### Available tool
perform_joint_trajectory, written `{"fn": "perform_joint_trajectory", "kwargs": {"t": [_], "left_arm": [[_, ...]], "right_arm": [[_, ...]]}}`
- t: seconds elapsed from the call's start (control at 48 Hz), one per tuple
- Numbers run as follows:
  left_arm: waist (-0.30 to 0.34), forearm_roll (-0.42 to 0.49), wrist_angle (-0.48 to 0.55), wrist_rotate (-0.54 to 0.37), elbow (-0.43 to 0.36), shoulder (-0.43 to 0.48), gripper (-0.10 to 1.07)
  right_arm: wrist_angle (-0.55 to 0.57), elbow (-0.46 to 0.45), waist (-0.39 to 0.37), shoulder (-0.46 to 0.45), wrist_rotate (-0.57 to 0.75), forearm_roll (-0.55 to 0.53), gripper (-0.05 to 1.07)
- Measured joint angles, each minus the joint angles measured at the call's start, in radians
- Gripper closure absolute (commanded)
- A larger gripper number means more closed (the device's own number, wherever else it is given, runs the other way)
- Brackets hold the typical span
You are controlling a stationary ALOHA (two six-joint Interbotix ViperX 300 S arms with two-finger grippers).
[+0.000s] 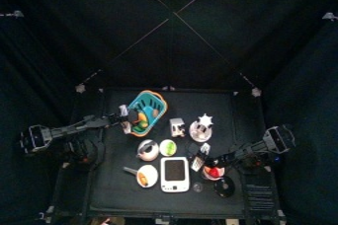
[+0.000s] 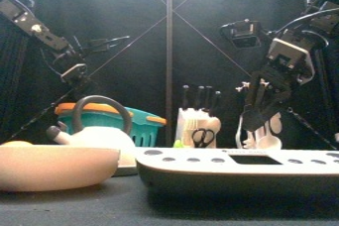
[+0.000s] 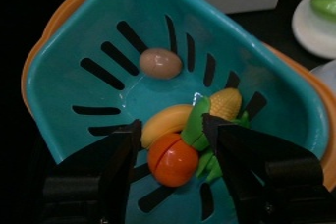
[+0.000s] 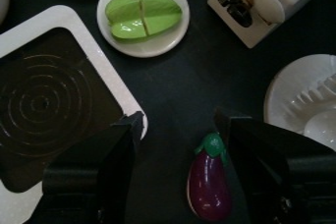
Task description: Grab corn
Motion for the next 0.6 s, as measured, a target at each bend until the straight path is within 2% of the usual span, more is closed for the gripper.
{"fn": "perform_joint_trajectory", "kwargs": {"t": [0.083,0.208,0.312,0.458,0.604], "left_arm": [[0.000,0.052,0.009,0.009,-0.008,0.026,0.01],[0.003,0.083,0.063,0.009,-0.035,0.057,-0.05],[0.002,0.091,0.164,0.015,-0.074,0.072,-0.05],[-0.002,0.084,0.321,0.044,-0.137,0.091,-0.05],[-0.017,0.005,0.448,0.120,-0.201,0.109,-0.05]], "right_arm": [[0.000,0.000,0.000,0.005,0.000,0.000,0.10],[0.000,0.002,0.000,0.011,0.000,-0.002,0.10],[0.000,0.002,0.000,0.015,0.000,0.000,0.10],[0.000,0.002,0.000,0.025,0.000,0.000,0.10],[0.000,0.000,-0.002,0.035,0.000,-0.002,0.10]]}}
